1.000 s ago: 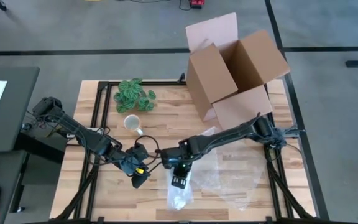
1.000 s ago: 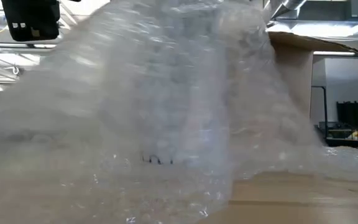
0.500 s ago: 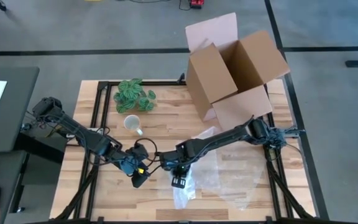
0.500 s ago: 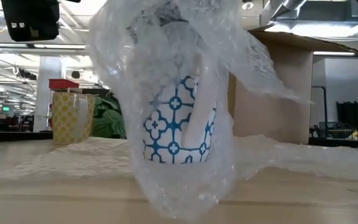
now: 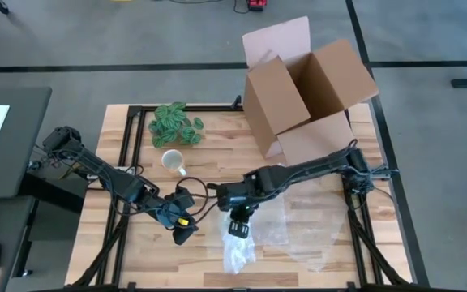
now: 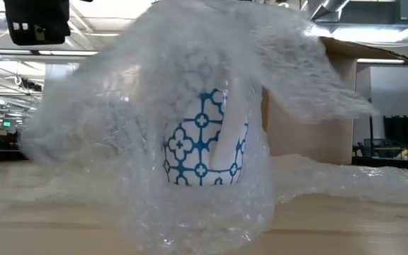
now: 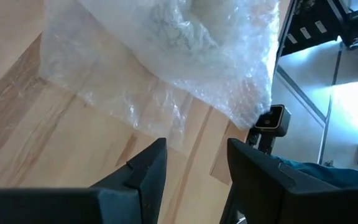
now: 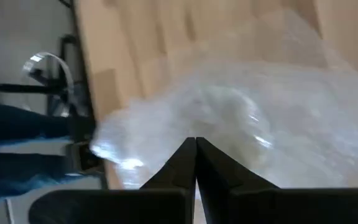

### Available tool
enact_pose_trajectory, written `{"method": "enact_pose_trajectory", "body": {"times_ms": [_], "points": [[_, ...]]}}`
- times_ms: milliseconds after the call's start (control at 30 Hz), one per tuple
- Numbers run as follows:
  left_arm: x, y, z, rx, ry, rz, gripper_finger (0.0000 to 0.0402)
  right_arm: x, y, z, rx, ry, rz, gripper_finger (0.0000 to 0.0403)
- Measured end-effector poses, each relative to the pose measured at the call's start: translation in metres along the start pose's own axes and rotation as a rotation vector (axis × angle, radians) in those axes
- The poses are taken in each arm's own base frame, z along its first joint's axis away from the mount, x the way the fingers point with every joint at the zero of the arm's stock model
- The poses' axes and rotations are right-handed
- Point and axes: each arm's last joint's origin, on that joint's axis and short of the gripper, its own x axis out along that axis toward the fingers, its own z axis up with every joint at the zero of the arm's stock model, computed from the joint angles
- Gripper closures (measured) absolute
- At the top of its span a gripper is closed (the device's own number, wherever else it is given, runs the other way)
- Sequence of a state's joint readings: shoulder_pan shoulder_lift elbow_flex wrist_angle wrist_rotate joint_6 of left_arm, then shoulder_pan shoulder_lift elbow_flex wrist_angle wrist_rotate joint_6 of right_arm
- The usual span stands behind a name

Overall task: Wrap mug
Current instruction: Wrap the blue mug with bubble wrap

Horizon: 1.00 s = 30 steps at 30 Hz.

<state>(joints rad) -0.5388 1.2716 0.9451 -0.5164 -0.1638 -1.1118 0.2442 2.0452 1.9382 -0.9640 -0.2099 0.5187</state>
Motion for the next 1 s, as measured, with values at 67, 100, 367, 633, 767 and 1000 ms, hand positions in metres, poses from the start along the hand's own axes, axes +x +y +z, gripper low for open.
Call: {"method": "enact_pose_trajectory", "body": {"times_ms": [67, 100, 367, 633, 767, 1000], "points": [[0.000, 0.000, 0.000, -0.001, -0.002, -0.004, 0.0251, -0.001, 0.005, -0.001, -0.030, -0.004, 0.036, 0.0403], [0.000, 0.000, 0.000, 0.000, -0.001, -0.002, 0.0251, 0.004, 0.006, -0.001, -0.042, 0.005, 0.047, 0.0403], [0.000, 0.000, 0.000, 0.005, 0.000, 0.003, 0.0251, 0.061, -0.006, -0.005, -0.030, 0.145, 0.024, 0.0403], [0.000, 0.000, 0.000, 0.007, -0.003, -0.003, 0.0251, 0.072, -0.016, -0.007, -0.023, 0.144, -0.051, 0.0403], [0.000, 0.000, 0.000, 0.007, -0.002, -0.002, 0.0251, 0.082, -0.027, -0.014, -0.009, 0.178, -0.075, 0.0403], [0.000, 0.000, 0.000, 0.005, -0.002, -0.003, 0.0251, 0.096, -0.036, -0.024, -0.010, 0.165, -0.127, 0.0403]]}}
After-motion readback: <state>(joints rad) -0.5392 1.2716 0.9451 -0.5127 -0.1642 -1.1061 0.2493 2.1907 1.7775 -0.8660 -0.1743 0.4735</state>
